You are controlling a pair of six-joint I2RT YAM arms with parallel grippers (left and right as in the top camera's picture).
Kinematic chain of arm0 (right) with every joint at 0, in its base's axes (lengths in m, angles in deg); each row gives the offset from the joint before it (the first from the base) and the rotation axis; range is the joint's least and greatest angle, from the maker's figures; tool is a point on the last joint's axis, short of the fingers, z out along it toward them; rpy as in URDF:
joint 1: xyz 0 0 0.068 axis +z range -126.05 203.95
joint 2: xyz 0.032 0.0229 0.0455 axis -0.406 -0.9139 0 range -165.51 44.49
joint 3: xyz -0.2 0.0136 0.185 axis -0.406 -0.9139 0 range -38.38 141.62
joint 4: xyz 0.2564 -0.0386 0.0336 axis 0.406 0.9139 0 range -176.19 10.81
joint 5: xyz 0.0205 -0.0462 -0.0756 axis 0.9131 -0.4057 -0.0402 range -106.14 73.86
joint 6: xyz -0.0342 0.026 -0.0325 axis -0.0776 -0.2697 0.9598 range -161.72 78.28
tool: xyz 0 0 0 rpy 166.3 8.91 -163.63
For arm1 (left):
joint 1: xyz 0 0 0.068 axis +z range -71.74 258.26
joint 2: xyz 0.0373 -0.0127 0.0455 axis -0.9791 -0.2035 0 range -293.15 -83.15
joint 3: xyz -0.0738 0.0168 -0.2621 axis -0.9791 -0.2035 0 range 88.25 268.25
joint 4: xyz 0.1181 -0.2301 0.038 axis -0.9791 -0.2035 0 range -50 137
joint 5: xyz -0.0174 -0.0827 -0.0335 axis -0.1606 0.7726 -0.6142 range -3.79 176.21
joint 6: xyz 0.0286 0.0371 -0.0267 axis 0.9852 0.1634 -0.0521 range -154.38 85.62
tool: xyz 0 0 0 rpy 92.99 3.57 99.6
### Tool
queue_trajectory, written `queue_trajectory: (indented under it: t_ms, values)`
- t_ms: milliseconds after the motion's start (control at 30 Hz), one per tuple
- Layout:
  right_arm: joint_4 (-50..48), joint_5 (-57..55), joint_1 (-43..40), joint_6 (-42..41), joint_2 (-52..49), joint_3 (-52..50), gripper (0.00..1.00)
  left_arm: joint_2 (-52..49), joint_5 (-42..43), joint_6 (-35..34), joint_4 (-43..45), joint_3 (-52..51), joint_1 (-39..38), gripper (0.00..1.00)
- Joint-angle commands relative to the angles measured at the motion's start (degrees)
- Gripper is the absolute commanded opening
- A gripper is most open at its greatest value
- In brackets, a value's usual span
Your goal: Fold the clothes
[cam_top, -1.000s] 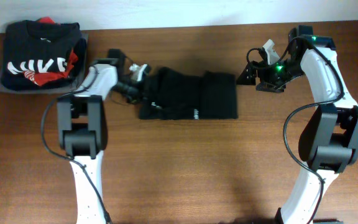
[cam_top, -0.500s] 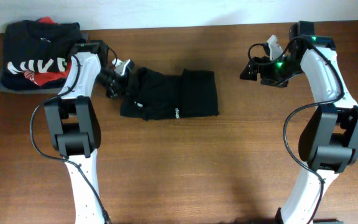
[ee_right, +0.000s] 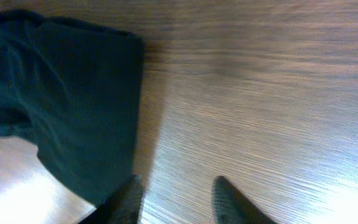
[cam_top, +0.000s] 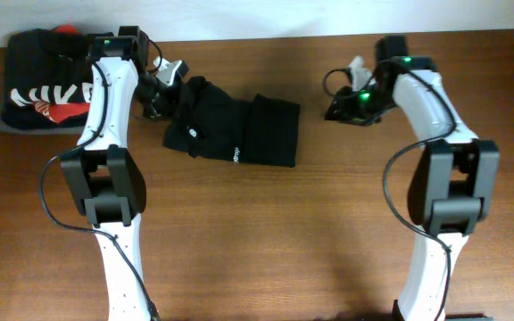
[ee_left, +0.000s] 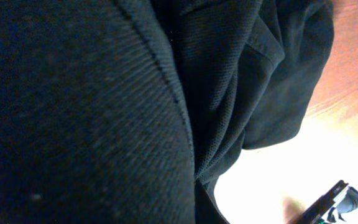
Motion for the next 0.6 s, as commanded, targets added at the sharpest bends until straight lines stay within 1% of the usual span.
queue_trajectory:
  t_ms: [0, 200, 333, 467, 567]
  values:
    - [-1.16, -3.50, 4.02, -4.66, -1.42, -0.42, 0.34, -0.28, 0.04, 0.92, -0.55, 1.31, -1.25, 0.01]
    - [-2.49, -8.09, 8.26, -9.46, -3.32, -0.42, 0.20, -0.28, 0.22, 0.92, -0.59, 1.33, -2.49, 0.01]
    - [-3.23, -8.24, 9.64, -9.73, -3.80, -0.42, 0.18, -0.26, 0.24, 0.92, -1.07, 2.38, -2.84, 0.01]
    - [-3.98, -8.26, 9.94, -11.21, -3.82, -0.42, 0.12, -0.26, 0.24, 0.90, -2.29, 5.49, -2.82, 0.01]
    - [-4.13, -8.28, 9.94, -11.19, -3.82, -0.42, 0.11, -0.26, 0.22, 0.92, -3.13, 8.52, -2.95, 0.01]
